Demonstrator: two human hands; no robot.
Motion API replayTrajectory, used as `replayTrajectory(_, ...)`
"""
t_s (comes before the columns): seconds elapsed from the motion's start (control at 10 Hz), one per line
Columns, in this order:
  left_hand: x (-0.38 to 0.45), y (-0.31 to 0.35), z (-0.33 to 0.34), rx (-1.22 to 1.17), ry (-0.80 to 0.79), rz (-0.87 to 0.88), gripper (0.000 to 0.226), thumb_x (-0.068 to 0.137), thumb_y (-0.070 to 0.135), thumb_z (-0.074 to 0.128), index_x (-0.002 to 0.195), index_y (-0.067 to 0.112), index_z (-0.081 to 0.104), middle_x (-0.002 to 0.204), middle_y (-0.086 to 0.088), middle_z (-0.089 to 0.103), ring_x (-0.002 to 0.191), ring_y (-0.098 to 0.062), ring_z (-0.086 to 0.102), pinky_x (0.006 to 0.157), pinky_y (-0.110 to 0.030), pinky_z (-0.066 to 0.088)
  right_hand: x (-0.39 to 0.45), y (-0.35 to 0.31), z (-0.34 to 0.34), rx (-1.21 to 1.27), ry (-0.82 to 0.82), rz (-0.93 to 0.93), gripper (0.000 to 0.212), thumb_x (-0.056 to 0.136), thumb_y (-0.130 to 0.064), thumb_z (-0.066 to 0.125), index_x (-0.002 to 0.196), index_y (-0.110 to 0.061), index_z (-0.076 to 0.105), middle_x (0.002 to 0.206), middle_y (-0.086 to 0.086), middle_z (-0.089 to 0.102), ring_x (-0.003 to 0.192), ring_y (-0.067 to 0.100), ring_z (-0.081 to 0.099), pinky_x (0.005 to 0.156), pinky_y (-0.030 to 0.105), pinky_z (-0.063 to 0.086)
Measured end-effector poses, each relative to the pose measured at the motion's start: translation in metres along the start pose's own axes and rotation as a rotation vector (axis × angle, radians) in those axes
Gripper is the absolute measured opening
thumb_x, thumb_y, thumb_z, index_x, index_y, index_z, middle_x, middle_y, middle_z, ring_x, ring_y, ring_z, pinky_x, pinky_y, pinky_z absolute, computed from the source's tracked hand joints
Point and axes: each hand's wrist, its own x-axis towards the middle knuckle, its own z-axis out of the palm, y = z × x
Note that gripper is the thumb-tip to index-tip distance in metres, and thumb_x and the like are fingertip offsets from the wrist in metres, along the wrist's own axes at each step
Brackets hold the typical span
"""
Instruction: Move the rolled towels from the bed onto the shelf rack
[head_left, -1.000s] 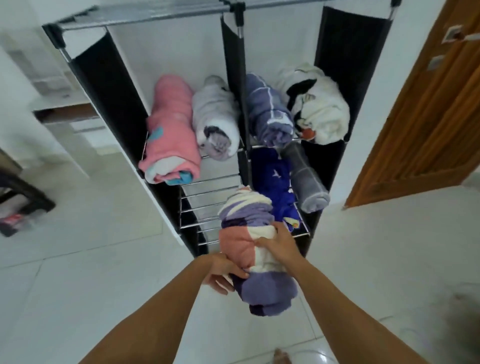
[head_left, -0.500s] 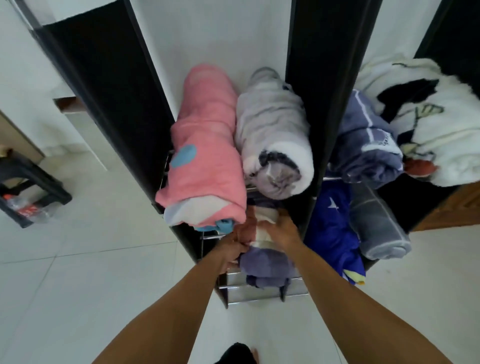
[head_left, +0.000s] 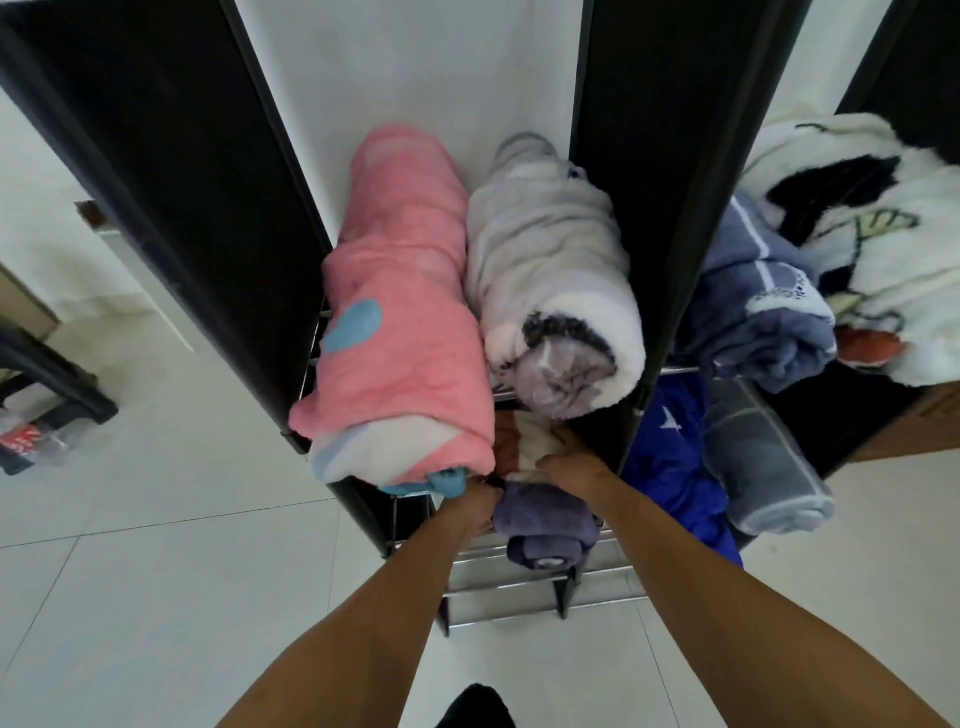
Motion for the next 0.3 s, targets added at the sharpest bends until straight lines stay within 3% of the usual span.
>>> replayTrajectory(0.1, -0.033, 0.01, 0.003, 0.151, 0.092, 0.092, 0.019, 0.088, 0.003, 0.05, 0.098, 0.016, 0.06, 0.106, -0.01, 0.059, 0.101, -0.024, 0.056, 0.093, -0.032, 0.046, -0.029, 0.005, 0.001, -0.021, 0.035, 0.024, 0.049, 0.095, -0.022, 0.054, 0.14, -0.004, 0.046, 0.142, 0.015, 0.05, 0.129, 0.031, 0.049, 0.104, 0.031, 0.038)
replayTrajectory(0.2, -0.1, 0.014, 0.016, 0.375, 0.158, 0.197, 0.042, 0.09, 0.008, 0.049, 0.131, 0.011, 0.055, 0.131, -0.009, 0.058, 0.123, -0.025, 0.054, 0.096, -0.023, 0.039, -0.084, 0.003, -0.012, 0.173, -0.061, -0.005, 0.023, 0.094, -0.007, 0.055, 0.113, 0.003, 0.063, 0.114, 0.015, 0.065, 0.103, 0.026, 0.064, 0.095, 0.033, 0.051)
replayTrajectory(0.3, -0.16, -0.03, 0.034, 0.409, 0.189, 0.239, 0.043, 0.092, 0.007, 0.047, 0.133, 0.022, 0.05, 0.145, -0.006, 0.047, 0.132, -0.018, 0.045, 0.101, -0.013, 0.033, -0.146, 0.006, -0.047, 0.386, -0.271, -0.008, 0.012, 0.094, 0.0, 0.052, 0.091, -0.004, 0.063, 0.075, 0.008, 0.065, 0.065, 0.013, 0.063, 0.061, 0.021, 0.054)
